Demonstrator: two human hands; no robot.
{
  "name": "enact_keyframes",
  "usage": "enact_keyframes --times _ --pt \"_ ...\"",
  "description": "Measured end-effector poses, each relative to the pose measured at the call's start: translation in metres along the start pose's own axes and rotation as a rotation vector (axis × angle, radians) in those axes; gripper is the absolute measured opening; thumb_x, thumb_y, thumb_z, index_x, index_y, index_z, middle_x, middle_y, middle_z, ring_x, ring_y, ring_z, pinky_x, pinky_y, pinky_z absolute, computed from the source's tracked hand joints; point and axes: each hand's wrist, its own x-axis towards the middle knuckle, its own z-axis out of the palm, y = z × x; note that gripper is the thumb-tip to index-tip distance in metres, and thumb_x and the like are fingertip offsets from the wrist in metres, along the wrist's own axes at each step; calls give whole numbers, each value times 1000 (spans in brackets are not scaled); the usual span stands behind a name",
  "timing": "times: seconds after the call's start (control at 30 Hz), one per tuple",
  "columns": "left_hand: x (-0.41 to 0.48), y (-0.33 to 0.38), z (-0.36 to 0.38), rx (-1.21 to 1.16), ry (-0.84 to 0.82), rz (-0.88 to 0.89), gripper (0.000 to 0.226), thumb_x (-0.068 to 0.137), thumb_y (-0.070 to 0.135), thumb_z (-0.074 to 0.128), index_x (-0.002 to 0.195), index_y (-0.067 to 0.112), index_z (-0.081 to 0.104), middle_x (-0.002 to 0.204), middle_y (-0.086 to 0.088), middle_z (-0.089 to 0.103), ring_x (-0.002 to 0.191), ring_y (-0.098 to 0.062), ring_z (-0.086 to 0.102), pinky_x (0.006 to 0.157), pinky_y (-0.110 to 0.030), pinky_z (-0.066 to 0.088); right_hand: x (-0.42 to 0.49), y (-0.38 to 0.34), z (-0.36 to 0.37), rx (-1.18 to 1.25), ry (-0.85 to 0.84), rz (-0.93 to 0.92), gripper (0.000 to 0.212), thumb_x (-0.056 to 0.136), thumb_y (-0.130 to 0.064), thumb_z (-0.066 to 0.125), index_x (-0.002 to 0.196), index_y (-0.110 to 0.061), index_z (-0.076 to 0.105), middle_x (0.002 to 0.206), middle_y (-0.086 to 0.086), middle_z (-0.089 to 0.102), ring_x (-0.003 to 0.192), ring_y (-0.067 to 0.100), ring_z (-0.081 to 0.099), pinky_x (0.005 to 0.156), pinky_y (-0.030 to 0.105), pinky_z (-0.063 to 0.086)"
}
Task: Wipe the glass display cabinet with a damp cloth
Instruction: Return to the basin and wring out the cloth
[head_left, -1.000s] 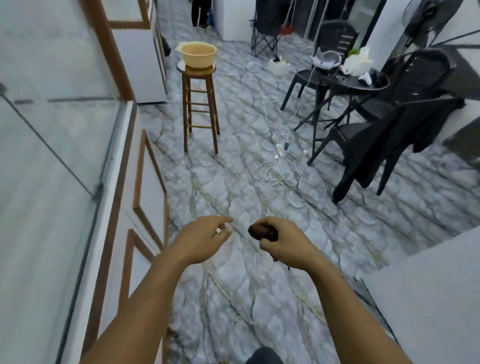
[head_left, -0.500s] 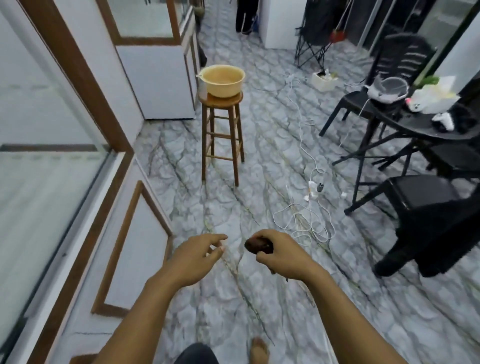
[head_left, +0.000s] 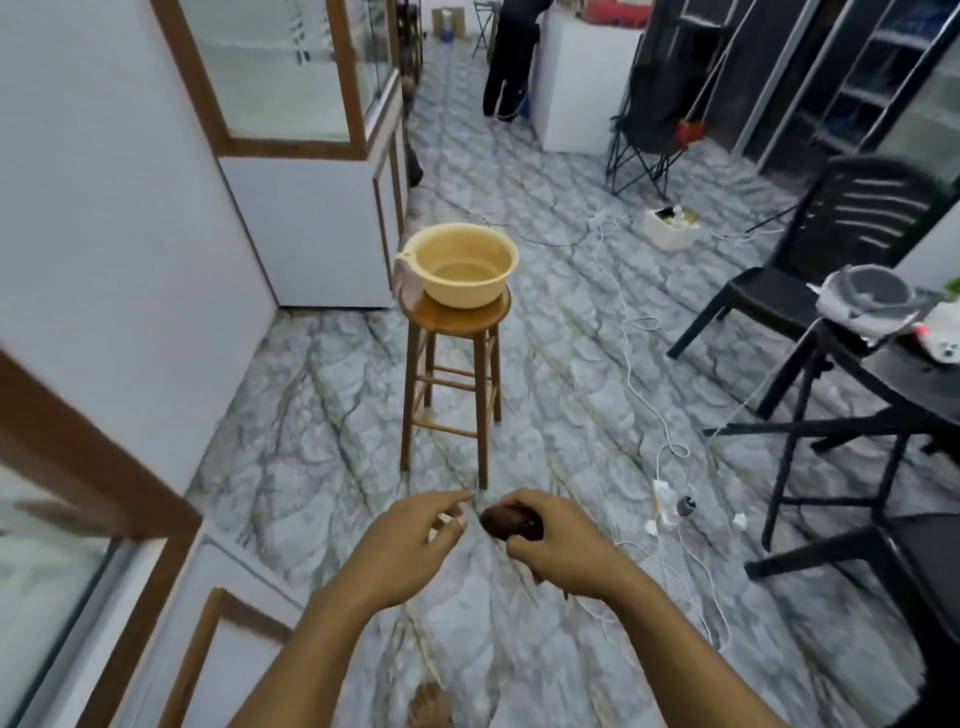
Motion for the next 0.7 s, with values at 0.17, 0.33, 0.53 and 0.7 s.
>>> enact_keyframes --times 0.17,0.33,0.53,0.7 --pt "101 -9 -51 -41 -12 -24 40 104 41 45 144 37 49 126 16 62 110 -5 62 98 -29 51 107 -20 -45 96 51 -23 28 87 -15 63 112 -28 65 97 -2 65 71 19 67 70 41 62" --pt "201 -15 -80 -225 70 -69 41 100 37 55 139 42 47 115 18 66 100 -1 65 85 -16 49 217 -23 -85 276 46 -77 18 95 -24 69 112 -27 65 104 -4 68 93 12 67 90 37 57" --pt "306 -14 -102 -423 144 -171 53 88 39 72 129 56 44 117 15 66 98 -7 69 88 -30 58 339 -26 -138 314 -32 -87 12 101 -27 60 109 -21 66 104 0 71 99 17 68 91 48 58" --pt "378 -31 -134 -366 221 -227 56 90 13 59 124 55 45 117 18 63 106 -9 67 83 -22 55 427 -39 -182 370 -154 -53 17 104 -25 54 113 -16 64 111 3 69 103 15 69 81 38 63"
